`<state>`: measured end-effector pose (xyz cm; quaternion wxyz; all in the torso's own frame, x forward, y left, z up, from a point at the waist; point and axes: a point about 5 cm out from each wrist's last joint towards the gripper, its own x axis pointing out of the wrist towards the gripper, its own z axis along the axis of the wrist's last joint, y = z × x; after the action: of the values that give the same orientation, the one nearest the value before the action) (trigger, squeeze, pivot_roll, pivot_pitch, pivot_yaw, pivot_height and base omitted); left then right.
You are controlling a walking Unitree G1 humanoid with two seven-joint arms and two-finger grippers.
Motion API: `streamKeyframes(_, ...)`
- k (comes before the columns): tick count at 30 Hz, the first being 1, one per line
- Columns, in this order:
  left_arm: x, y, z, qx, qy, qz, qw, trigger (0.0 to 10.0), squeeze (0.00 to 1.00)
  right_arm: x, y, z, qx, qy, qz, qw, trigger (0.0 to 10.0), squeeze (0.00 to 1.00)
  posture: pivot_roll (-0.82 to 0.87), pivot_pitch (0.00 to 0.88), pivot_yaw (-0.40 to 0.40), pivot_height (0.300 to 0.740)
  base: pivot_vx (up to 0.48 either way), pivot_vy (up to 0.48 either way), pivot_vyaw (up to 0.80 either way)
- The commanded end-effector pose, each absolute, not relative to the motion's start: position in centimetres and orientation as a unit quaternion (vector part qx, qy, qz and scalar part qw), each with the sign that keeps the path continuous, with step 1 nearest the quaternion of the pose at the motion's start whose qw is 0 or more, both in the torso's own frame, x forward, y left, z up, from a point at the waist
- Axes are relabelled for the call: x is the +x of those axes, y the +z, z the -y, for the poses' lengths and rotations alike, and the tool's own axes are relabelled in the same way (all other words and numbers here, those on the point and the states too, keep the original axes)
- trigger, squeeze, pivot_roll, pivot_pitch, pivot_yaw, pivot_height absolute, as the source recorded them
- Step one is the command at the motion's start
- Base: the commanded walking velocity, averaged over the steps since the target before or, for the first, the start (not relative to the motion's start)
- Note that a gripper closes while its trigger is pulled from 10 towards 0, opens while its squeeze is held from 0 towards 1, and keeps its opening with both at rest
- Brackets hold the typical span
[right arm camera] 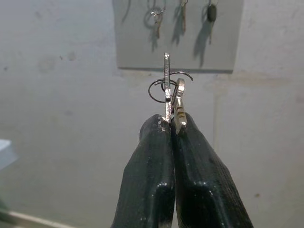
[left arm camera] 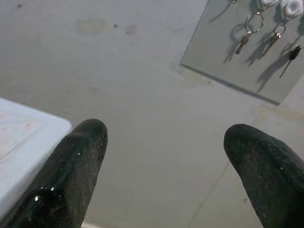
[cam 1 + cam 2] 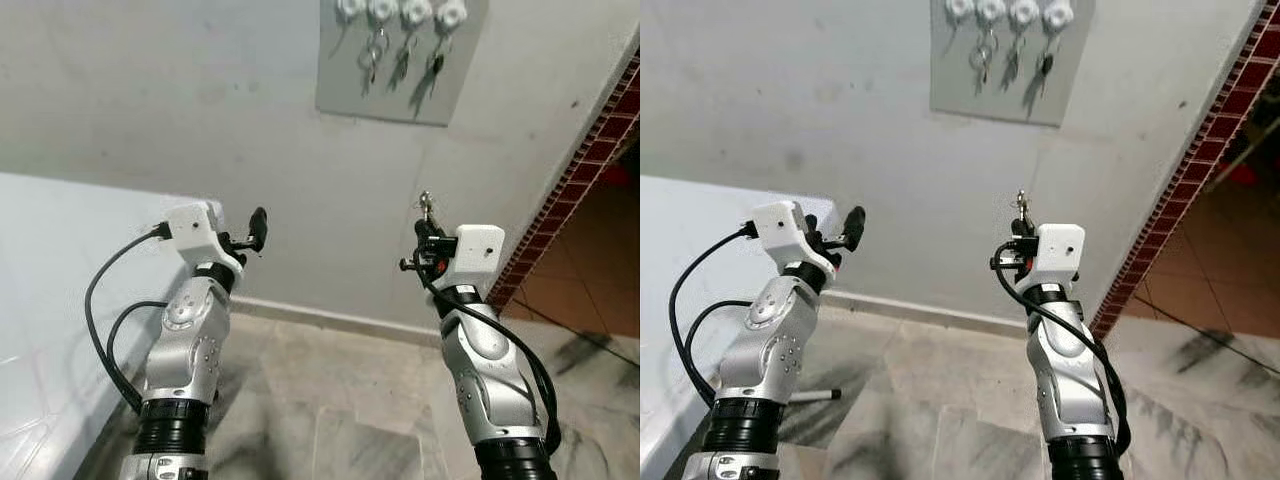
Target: Hang keys on a hook
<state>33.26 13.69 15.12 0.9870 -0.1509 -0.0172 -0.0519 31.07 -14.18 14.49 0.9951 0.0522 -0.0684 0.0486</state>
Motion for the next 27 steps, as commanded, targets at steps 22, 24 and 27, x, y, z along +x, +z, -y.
streamKeyframes(22, 33.08, 15.05, -13.4, -0.141, -0.057, 0.02, 0.988, 10.0, 0.0, 30.87, 14.68, 14.31, 0.041, 0.062, 0.07, 0.995, 10.0, 0.0, 0.03, 0.0, -0.048, 0.724, 0.479, 0.0, 0.0)
streamKeyframes(24, 33.05, 15.0, -13.41, -0.142, -0.057, 0.019, 0.988, 10.0, 0.0, 30.83, 14.67, 14.27, 0.041, 0.063, 0.07, 0.995, 10.0, 0.0, 0.03, 0.0, -0.049, 0.724, 0.48, 0.0, 0.0)
streamKeyframes(27, 32.99, 14.93, -13.4, -0.143, -0.056, 0.018, 0.988, 10.0, 0.0, 30.74, 14.61, 14.19, 0.041, 0.064, 0.068, 0.995, 10.0, 0.0, 0.03, 0.0, -0.05, 0.724, 0.48, 0.0, 0.0)
